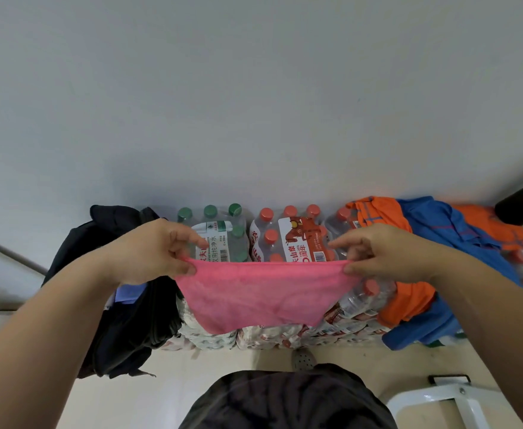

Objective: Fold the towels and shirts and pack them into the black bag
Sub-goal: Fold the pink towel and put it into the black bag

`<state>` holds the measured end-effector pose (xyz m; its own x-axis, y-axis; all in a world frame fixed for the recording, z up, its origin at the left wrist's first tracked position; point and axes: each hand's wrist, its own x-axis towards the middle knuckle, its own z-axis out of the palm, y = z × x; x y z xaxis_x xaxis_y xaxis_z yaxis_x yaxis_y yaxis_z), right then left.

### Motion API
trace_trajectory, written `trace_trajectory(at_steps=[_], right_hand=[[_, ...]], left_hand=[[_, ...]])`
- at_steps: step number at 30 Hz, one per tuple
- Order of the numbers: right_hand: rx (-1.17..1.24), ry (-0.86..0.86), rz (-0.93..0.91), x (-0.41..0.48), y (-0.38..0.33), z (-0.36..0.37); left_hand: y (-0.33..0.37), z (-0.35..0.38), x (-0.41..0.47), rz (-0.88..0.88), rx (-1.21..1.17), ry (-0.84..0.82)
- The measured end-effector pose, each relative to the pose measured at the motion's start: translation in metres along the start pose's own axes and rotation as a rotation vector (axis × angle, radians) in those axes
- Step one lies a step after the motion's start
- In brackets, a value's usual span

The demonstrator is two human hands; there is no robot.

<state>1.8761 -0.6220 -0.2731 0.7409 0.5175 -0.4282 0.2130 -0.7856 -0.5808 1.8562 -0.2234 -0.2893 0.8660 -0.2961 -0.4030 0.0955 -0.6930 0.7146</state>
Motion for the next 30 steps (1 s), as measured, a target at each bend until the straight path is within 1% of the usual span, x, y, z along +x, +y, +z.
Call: trace_trajectory(at_steps=[2,3,4,5,7,9,11,13,15,16,18,20,23,27,30], right_hand=[[-0.141,-0.067,-0.014,0.005,-0.004,-0.009],[-0.182,-0.074,-0.019,0.011,-0.005,-0.013],[-0.209,-0.052,-0.016,0.018,-0.003,-0.016],[-0.225,-0.007,-0.005,0.027,0.0,-0.019],[-0.246,0.129,0.01,0.049,0.007,-0.023],[-0.186,0.253,0.035,0.068,0.012,-0.018],[-0.006,0.365,0.1,0.085,0.015,-0.007],[0.308,0.443,0.177,0.098,0.018,0.01],[0.666,0.447,0.289,0.109,0.022,0.021],[0.798,0.442,0.331,0.113,0.025,0.025],[0.889,0.455,0.36,0.125,0.032,0.028],[0.847,0.476,0.351,0.138,0.039,0.028],[0.716,0.546,0.329,0.156,0.046,0.02],[0.483,0.66,0.216,0.171,0.047,0.0],[0.474,0.7,0.107,0.17,0.043,-0.012]], left_hand=[[0.006,0.0,0.003,-0.05,0.07,-0.03],[0.009,0.001,0.006,-0.066,0.121,0.003],[0.011,0.002,0.012,-0.082,0.182,0.071],[0.012,0.002,0.018,-0.096,0.233,0.157],[0.014,0.004,0.03,-0.133,0.257,0.305],[0.014,0.009,0.043,-0.174,0.159,0.4],[0.012,0.016,0.055,-0.226,0.04,0.467],[0.01,0.025,0.066,-0.274,-0.037,0.504],[0.007,0.033,0.076,-0.34,-0.228,0.518],[0.005,0.036,0.081,-0.37,-0.334,0.523],[0.002,0.039,0.089,-0.402,-0.479,0.554],[0.001,0.04,0.098,-0.42,-0.552,0.591],[-0.001,0.036,0.114,-0.374,-0.548,0.619],[-0.007,0.018,0.131,-0.238,-0.46,0.66],[-0.005,0.009,0.136,-0.183,-0.478,0.706]])
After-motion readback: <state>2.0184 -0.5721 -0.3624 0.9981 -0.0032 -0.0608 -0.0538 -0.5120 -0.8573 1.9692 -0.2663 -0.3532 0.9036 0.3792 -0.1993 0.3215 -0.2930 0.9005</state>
